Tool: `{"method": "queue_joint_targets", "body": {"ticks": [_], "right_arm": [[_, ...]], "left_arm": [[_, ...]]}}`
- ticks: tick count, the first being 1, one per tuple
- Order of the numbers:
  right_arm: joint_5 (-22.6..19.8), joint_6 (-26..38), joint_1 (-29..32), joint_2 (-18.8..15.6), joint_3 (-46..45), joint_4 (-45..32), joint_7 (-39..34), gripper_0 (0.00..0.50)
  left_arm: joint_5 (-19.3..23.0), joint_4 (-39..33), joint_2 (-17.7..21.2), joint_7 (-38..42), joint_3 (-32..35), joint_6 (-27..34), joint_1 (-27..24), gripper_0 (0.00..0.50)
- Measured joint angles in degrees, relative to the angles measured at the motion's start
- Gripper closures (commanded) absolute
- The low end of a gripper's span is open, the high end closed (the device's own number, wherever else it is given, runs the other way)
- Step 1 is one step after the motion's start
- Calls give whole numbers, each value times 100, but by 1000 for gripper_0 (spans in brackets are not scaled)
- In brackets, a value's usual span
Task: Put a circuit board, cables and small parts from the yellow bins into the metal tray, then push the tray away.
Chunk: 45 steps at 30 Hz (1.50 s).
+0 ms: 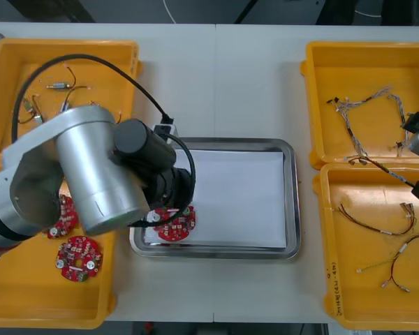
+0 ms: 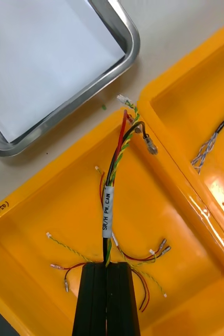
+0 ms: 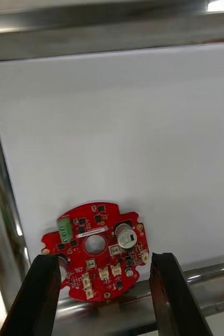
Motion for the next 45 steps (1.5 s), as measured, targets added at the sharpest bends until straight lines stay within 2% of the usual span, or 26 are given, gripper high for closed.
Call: {"method": "queue_joint_targets", "body": {"ticks": [10, 16, 21, 28, 36, 40, 45], "right_arm": [[-127, 2, -892, -13, 983, -4, 0, 500], [-97, 2, -1538, -19, 1867, -5, -4, 500], [70, 2, -2009, -25, 2597, -4, -7, 500], [523, 2, -2551, 45, 3564, 40, -7, 500], [1182, 4, -3003, 581, 4403, 353, -6, 500], [1408, 4, -3168, 813, 4786, 575, -4, 500], [1641, 4, -3214, 999, 5133, 854, 4, 500]], "left_arm": [[1021, -189, 381, 0, 1694, 838, 1, 0], [1371, -189, 712, 0, 2507, 1273, 2, 0], [1665, 8, 1024, 0, 2955, 1360, 4, 0], [1750, 668, 1295, -1, 3479, 1364, 4, 0], [1702, 1560, 1410, -94, 3966, 1303, 5, 0], [1497, 1941, 1411, -616, 4007, 1157, 1, 0], [1452, 2475, 1411, -1617, 4007, 817, -25, 0]]}}
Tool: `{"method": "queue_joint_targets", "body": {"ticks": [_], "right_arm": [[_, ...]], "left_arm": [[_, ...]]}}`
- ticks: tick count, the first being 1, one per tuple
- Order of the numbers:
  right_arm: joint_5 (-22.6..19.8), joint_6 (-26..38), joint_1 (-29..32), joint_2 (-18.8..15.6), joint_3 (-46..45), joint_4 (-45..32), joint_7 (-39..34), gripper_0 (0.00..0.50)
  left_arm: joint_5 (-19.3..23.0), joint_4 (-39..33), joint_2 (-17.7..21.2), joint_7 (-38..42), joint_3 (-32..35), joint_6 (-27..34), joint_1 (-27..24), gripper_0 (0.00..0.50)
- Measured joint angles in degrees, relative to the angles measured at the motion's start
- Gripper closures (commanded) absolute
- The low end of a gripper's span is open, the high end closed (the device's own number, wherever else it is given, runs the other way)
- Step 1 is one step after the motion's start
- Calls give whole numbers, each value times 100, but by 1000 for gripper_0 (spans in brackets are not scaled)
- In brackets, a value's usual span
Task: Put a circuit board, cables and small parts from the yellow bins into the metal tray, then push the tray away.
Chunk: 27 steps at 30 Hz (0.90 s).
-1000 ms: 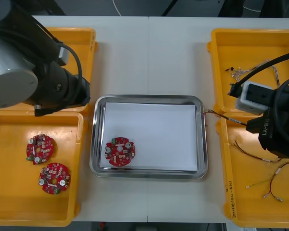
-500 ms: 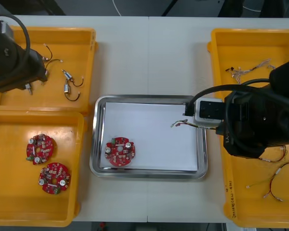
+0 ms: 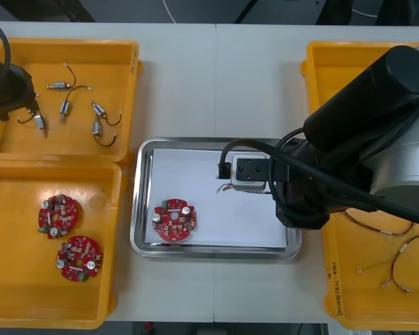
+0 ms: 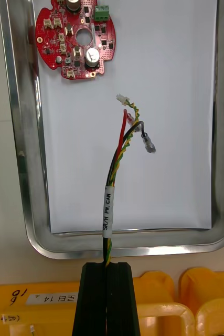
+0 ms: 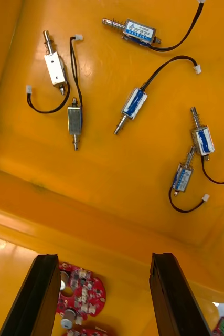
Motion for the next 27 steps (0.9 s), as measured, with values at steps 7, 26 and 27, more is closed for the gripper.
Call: {"method": "queue_joint_targets", "body": {"ticks": [7, 26, 27], "right_arm": [[507, -11, -1, 157, 460, 153, 156, 500], [1556, -1239, 156, 409, 1307, 988, 513, 500], [1624, -1330, 157, 409, 1391, 1059, 530, 500]], "left_arm": [[-113, 681, 0, -92, 0, -397, -158, 0], [-714, 2360, -73, -93, -341, -1809, -716, 0], [-751, 2450, -96, -94, -342, -1889, -733, 0]]}}
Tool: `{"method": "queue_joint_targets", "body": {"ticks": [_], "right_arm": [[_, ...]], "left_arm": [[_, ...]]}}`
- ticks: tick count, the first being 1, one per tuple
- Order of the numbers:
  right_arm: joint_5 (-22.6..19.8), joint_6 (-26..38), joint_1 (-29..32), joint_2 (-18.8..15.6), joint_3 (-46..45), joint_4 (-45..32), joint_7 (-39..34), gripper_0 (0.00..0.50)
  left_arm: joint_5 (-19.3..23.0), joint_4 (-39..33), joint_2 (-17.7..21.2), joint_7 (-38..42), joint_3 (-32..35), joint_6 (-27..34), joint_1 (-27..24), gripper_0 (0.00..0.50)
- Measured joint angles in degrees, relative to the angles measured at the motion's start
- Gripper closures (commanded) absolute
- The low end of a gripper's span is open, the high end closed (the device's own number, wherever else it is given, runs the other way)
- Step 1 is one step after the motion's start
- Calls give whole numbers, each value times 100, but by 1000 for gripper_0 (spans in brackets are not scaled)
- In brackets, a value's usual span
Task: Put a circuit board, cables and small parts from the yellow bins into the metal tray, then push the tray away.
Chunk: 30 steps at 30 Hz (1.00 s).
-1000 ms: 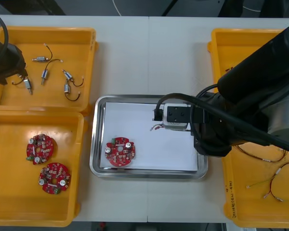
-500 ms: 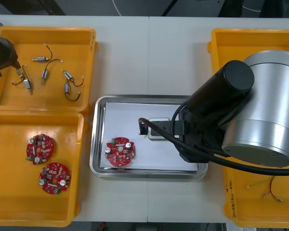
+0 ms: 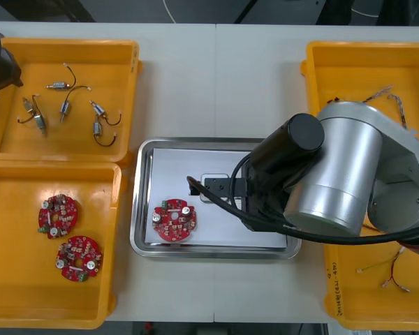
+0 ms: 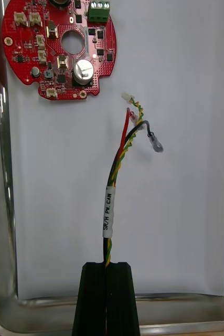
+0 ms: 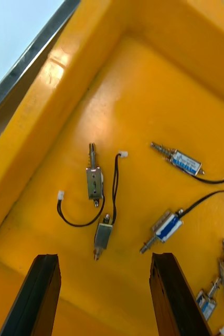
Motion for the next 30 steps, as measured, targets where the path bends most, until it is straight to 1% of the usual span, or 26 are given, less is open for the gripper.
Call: {"method": "queue_joint_targets", "body": {"ticks": [2, 6, 10, 13, 18, 24, 27, 30], "right_arm": [[77, -155, 0, 0, 165, 140, 81, 500], [104, -368, 3, 0, 446, 386, 150, 500], [147, -656, 67, -5, 623, 499, 150, 500], [147, -777, 159, -17, 677, 569, 150, 500], [147, -791, 237, -18, 761, 801, 150, 500], [149, -814, 243, -18, 843, 1014, 150, 500], [173, -822, 249, -18, 858, 1036, 150, 500], [190, -826, 254, -18, 859, 1036, 150, 436]], "left_arm": [[-66, 171, -46, 0, -18, -184, -31, 0], [-183, 473, -127, -1, -187, -679, -71, 0], [-192, 767, -164, -1, -423, -1153, -90, 0], [-227, 874, -184, -1, -555, -1285, -90, 0], [-314, 949, -232, -1, -642, -1355, -90, 0], [-318, 1334, -333, -1, -762, -1816, -91, 0], [-379, 1469, -381, -1, -783, -1909, -91, 0], [-526, 1488, -409, -1, -802, -1917, -91, 0]]}}
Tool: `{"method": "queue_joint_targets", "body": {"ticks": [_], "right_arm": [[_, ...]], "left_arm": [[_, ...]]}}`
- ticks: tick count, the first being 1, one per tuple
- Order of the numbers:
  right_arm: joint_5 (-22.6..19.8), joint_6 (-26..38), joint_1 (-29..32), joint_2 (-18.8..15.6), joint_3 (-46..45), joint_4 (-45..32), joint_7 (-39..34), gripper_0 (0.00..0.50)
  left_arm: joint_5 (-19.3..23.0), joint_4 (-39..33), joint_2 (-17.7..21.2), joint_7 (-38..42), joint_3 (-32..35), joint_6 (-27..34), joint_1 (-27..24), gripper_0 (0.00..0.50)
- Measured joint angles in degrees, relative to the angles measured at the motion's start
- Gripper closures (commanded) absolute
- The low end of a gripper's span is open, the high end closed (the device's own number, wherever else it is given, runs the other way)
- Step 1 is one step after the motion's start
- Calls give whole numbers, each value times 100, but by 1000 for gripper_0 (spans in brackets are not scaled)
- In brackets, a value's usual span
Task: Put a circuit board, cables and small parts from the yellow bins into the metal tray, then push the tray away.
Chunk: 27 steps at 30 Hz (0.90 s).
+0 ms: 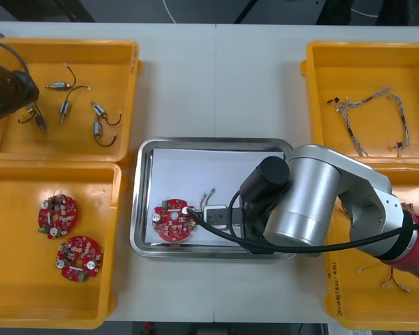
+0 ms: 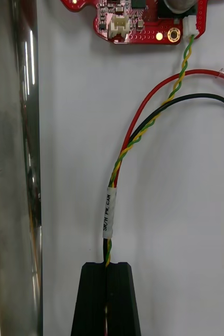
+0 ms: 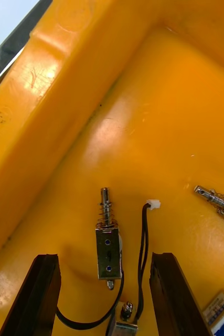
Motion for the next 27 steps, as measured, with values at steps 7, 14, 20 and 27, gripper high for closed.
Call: {"method": "queue_joint_targets", "body": {"ticks": [7, 14, 20, 27], "right_arm": [[93, -7, 52, 0, 0, 0, 0, 0], [99, -4, 58, 0, 0, -8, -3, 0], [106, 182, 59, 0, 0, -134, -9, 0], [109, 899, 59, 25, -148, -539, -44, 0]], "left_arm": [[-36, 112, -5, 0, -4, -43, 0, 0], [-108, 161, -6, -1, -91, -98, 0, 0], [-105, 190, -8, -1, -209, -119, 0, 0], [-84, 194, -23, -1, -443, -222, 0, 0]]}}
